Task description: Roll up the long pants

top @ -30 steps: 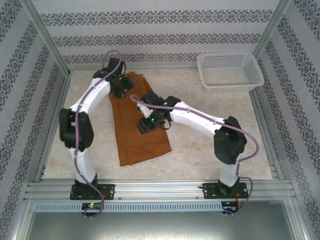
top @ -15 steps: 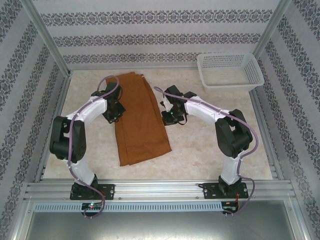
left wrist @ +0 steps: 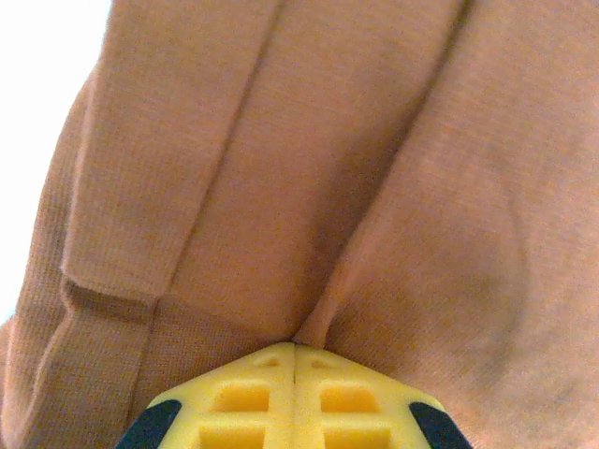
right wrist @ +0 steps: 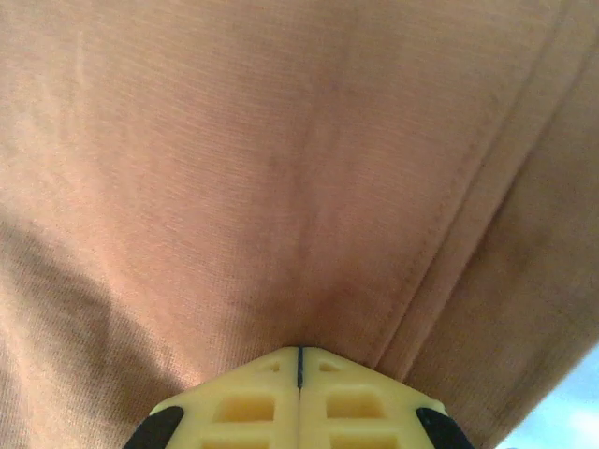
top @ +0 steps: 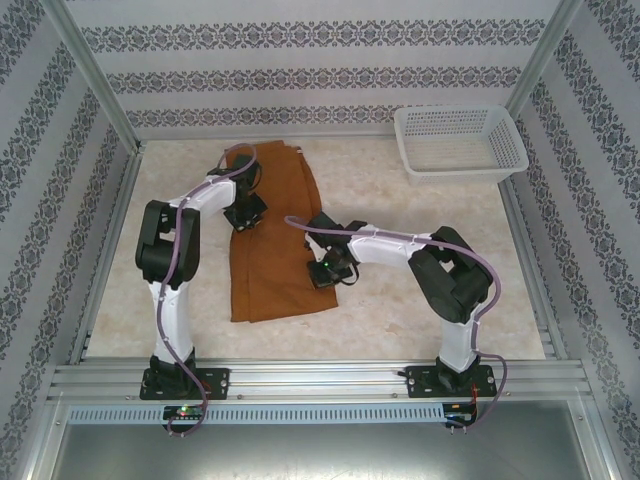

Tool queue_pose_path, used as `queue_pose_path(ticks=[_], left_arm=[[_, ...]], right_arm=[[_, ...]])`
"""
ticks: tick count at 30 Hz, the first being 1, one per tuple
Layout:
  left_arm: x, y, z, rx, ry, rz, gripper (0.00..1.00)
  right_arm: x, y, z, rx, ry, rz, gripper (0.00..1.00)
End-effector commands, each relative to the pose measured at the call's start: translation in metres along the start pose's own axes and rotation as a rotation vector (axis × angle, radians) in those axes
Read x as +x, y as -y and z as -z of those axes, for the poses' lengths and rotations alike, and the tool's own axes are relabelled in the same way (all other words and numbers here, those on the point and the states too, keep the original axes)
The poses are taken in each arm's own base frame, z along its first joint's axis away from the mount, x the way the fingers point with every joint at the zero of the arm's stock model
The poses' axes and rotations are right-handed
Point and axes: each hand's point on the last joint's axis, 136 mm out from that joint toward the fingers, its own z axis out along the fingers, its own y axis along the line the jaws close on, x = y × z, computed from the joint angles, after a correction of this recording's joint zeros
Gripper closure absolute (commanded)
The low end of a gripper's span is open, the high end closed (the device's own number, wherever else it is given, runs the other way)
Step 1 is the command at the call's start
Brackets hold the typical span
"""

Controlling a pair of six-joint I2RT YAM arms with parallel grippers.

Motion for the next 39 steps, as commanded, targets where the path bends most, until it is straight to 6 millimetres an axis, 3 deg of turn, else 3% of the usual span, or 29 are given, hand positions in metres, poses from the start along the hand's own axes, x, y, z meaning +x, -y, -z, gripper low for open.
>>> queue_pose_path(ticks=[1,7,14,23,26,31,35,36,37,38,39], left_arm=[[0.007,0.029,-0.013,0.042,-0.024,-0.060,1.00],[0.008,0.041,-0.009,0.036,-0.021,-0.083,1.00],[-0.006,0.007,0.034,-0.056,0.117,-0.058,1.00],[-0.002,-0.015,0.075,-0.032,0.164,-0.042,1.00],[0.008,-0.020,0.094,0.007,0.168,-0.047,1.00],[0.042,-0.051,0.110,0.085,0.163,-0.020,1.00],[0.051,-0.068,0.133,0.113,0.217,-0.034,1.00],[0.053,-0.069,0.139,0.134,0.222,-0.037,0.98],[0.056,-0.070,0.144,0.154,0.223,-0.033,0.90],[0.060,-0.067,0.148,0.196,0.222,-0.028,0.70],[0.064,-0.064,0.149,0.232,0.213,-0.026,0.42]], right_arm=[[0.023,0.000,-0.024,0.019,-0.053,-0.055,1.00],[0.028,0.003,-0.023,0.070,-0.059,-0.017,1.00],[0.010,0.013,0.013,0.153,-0.031,0.099,1.00],[0.002,0.052,0.016,0.190,-0.055,0.081,1.00],[-0.002,0.060,0.028,0.202,-0.050,0.078,1.00],[-0.018,0.045,0.071,0.180,0.035,0.102,1.00],[-0.034,0.013,0.105,0.097,0.124,0.124,1.00],[-0.036,0.003,0.112,0.076,0.143,0.142,0.96],[-0.035,-0.007,0.119,0.062,0.159,0.170,0.85],[-0.034,-0.017,0.125,0.058,0.173,0.203,0.64],[-0.032,-0.023,0.129,0.063,0.183,0.228,0.47]])
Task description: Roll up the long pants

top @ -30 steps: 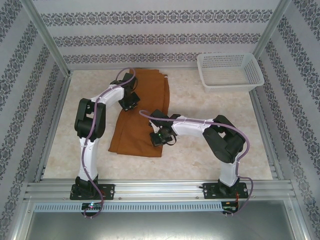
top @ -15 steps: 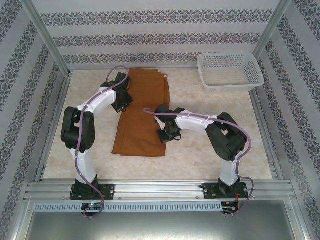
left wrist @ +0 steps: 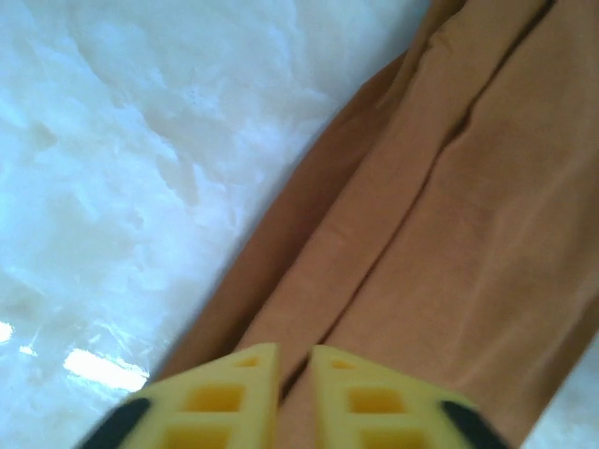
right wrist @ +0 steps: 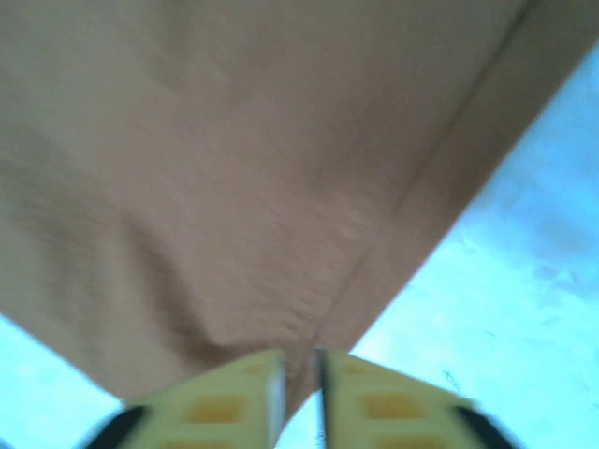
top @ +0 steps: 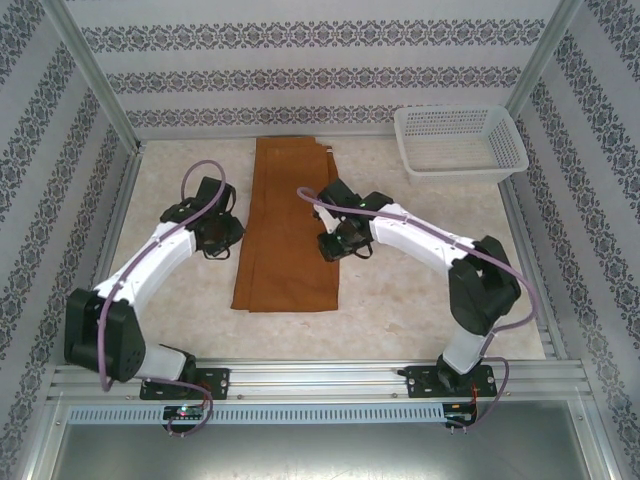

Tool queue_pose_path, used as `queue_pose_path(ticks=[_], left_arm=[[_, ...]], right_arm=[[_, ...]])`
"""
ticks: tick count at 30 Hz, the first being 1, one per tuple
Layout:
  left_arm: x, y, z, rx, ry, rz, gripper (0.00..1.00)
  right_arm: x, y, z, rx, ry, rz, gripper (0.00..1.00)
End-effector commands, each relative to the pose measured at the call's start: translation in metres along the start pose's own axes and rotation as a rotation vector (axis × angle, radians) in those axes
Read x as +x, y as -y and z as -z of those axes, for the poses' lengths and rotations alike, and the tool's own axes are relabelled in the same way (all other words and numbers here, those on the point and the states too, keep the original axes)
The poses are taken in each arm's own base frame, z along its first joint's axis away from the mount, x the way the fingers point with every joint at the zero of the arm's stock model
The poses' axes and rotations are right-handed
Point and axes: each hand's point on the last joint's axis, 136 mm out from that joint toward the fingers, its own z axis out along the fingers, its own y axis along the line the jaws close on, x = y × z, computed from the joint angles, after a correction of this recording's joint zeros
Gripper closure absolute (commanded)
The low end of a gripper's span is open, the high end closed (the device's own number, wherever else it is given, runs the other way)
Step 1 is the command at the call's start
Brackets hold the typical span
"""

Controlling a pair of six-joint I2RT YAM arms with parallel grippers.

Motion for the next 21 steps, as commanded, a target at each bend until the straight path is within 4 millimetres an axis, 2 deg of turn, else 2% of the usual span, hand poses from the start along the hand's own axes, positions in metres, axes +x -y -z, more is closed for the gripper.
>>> queue_pose_path(ticks=[1,2,4,6,15,18,21], left_arm=[[0.004,0.011,0.012,0.131,0.004,0.042,0.17],[0.009,0.014,0.011,0.168,-0.014,0.058,0.00],[0.018,0.016,0.006,0.199,-0.044,0.077,0.00],[0.021,0.011,0.001,0.184,-0.049,0.089,0.00],[0.015,-0.004,0.000,0.111,-0.009,0.106,0.00],[0.016,-0.005,-0.001,0.106,-0.015,0.122,0.00],[0.015,-0.005,0.000,0.102,-0.011,0.131,0.00]], right_arm=[[0.005,-0.034,0.028,-0.021,0.030,0.124,0.33],[0.008,-0.038,0.030,0.013,0.036,0.165,0.27],[0.014,-0.039,0.029,0.132,0.049,0.284,0.20],[0.022,-0.045,0.018,0.188,0.047,0.381,0.17],[0.057,-0.079,-0.043,0.196,0.056,0.627,0.16],[0.065,-0.091,-0.056,0.222,0.019,0.696,0.16],[0.067,-0.112,-0.060,0.214,0.012,0.742,0.15]])
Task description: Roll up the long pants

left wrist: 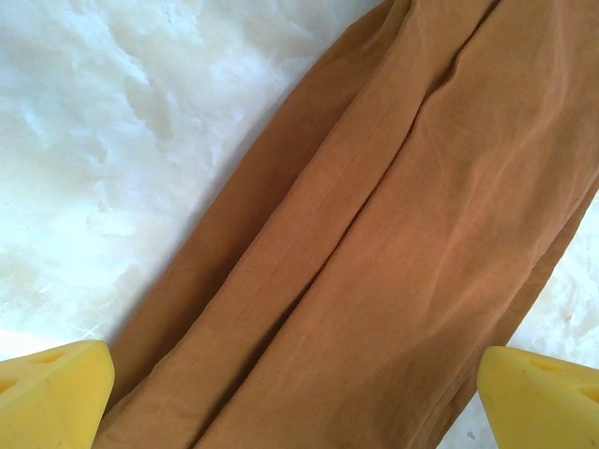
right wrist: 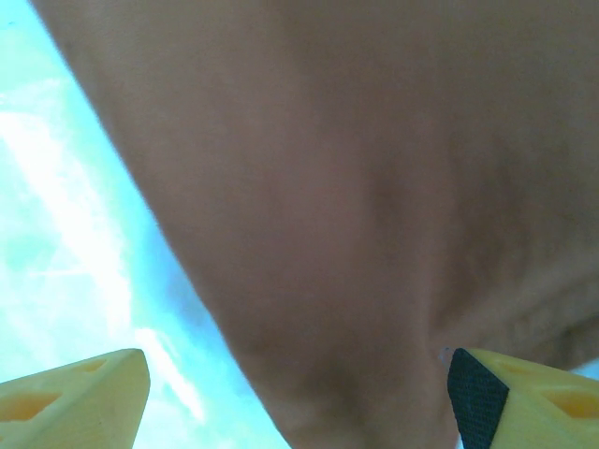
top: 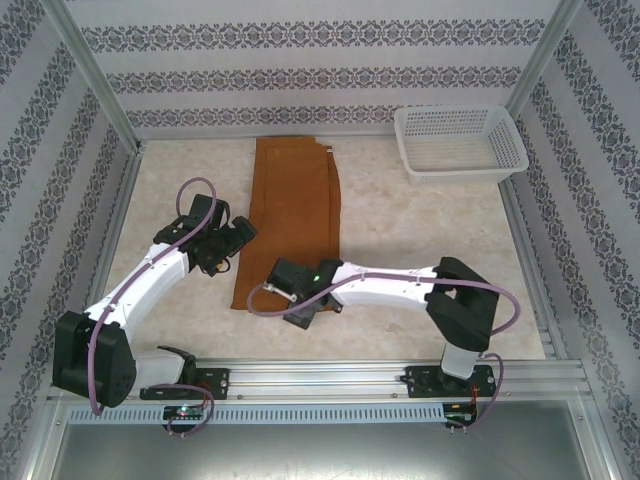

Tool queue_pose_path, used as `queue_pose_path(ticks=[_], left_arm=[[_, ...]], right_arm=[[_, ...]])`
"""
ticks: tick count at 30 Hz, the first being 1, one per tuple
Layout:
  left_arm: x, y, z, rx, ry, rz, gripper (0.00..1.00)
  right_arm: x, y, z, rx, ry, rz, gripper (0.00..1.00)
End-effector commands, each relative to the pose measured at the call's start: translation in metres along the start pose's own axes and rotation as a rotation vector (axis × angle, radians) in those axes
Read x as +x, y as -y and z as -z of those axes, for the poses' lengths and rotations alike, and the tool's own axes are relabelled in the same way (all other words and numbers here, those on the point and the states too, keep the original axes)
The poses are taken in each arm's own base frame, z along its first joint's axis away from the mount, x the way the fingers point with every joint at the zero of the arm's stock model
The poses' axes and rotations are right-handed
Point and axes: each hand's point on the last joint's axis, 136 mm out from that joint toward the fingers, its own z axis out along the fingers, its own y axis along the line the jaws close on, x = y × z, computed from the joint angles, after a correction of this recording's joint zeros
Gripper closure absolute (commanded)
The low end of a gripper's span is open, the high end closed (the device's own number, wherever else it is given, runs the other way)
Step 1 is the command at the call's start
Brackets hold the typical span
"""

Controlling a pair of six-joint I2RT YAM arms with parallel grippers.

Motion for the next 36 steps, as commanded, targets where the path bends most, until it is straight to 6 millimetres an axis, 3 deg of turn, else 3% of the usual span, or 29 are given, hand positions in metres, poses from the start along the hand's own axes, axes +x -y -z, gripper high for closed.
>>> queue_pose_path(ticks=[1,5,17,32,36], left_arm=[[-0.009,0.002,0.003,-0.001,0.036,0.036,0.00],[-0.010,0.003,0.004,0.002,0.038,0.040,0.00],[-0.007,-0.001,0.004,-0.005,0.035,0.046,0.00],[-0.004,-0.006,-0.004,-0.023,0.020,0.064,0.00],[-0.005,-0.007,-0.007,-0.026,0.022,0.073,0.00]], right_arm=[[-0.026,-0.013,0.005,0.027,0.047,0.066,0.15],[-0.032,-0.026,-0.004,0.040,0.035,0.125,0.16],[-0.033,0.013,-0.039,0.168,0.041,0.199,0.17],[-0.007,-0.013,-0.035,0.075,-0.018,0.137,0.17],[-0.004,-0.014,-0.048,0.081,-0.031,0.161,0.17]])
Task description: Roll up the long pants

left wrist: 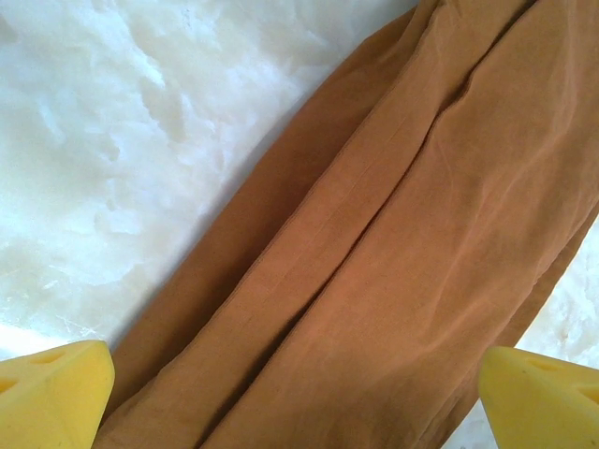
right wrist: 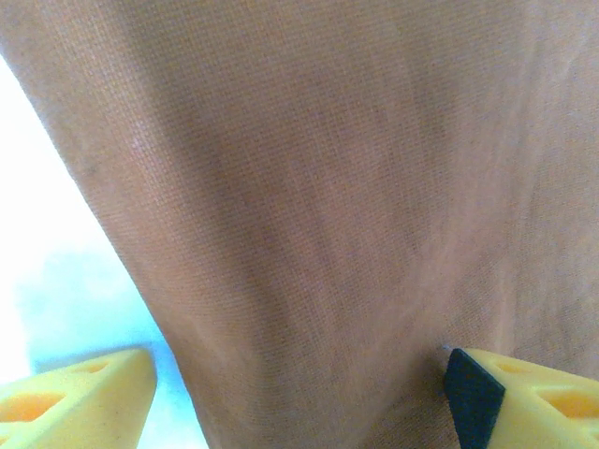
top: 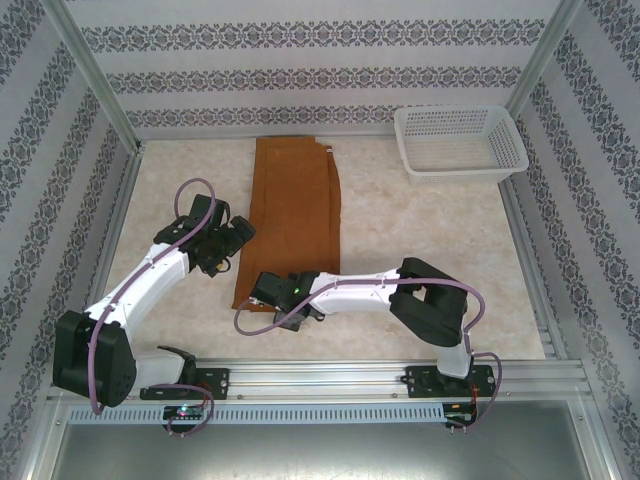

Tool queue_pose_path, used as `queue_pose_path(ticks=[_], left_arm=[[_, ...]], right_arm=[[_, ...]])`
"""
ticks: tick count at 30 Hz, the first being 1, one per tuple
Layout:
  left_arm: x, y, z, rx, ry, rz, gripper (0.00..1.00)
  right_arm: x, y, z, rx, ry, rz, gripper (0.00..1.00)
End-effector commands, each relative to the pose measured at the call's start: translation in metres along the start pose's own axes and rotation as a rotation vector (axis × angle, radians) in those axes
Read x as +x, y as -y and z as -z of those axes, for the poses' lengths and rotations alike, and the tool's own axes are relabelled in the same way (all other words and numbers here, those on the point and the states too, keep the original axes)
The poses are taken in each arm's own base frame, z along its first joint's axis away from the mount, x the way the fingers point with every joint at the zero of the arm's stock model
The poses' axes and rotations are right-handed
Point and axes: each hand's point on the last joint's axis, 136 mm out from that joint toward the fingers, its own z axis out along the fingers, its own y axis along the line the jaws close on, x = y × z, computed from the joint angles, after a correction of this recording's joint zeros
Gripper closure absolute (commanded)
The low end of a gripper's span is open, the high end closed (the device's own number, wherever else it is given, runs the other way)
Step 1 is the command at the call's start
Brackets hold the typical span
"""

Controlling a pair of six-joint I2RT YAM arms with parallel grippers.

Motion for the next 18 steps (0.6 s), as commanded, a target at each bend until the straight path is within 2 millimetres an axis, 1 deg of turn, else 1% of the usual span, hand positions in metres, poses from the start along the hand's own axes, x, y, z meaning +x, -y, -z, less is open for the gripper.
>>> queue_pose_path(ticks=[1,3,4,6,7,10,11,12,14,18], left_arm=[[-0.003,-0.003,-0.006,-0.012,0.007,0.032,0.00],[-0.003,-0.002,-0.007,-0.012,0.001,0.033,0.00],[-0.003,-0.003,-0.007,-0.015,0.003,0.031,0.00],[-0.004,-0.003,-0.006,-0.019,0.009,0.034,0.00],[-0.005,-0.003,-0.005,-0.021,0.011,0.035,0.00],[-0.006,-0.002,-0.001,-0.019,0.018,0.034,0.00],[-0.006,-0.001,0.000,-0.020,0.019,0.032,0.00],[-0.007,-0.001,0.002,-0.020,0.023,0.028,0.00],[-0.010,-0.001,0.006,-0.023,0.035,0.022,0.00],[-0.011,0.002,0.006,-0.020,0.038,0.019,0.00]], right_arm=[[0.014,-0.011,-0.011,-0.022,-0.044,0.027,0.17],[0.009,-0.012,-0.018,-0.024,-0.029,0.045,0.18],[0.005,-0.012,-0.022,-0.025,-0.019,0.053,0.21],[0.000,-0.007,-0.030,-0.030,-0.007,0.062,0.30],[-0.002,-0.005,-0.033,-0.035,-0.002,0.068,0.37],[-0.009,0.004,-0.036,-0.059,0.024,0.074,0.70],[-0.011,0.007,-0.034,-0.067,0.024,0.069,0.93],[-0.012,0.011,-0.031,-0.064,0.025,0.066,1.00],[-0.014,0.012,-0.022,-0.088,0.024,0.065,1.00],[-0.019,0.015,-0.003,-0.130,-0.008,0.068,1.00]])
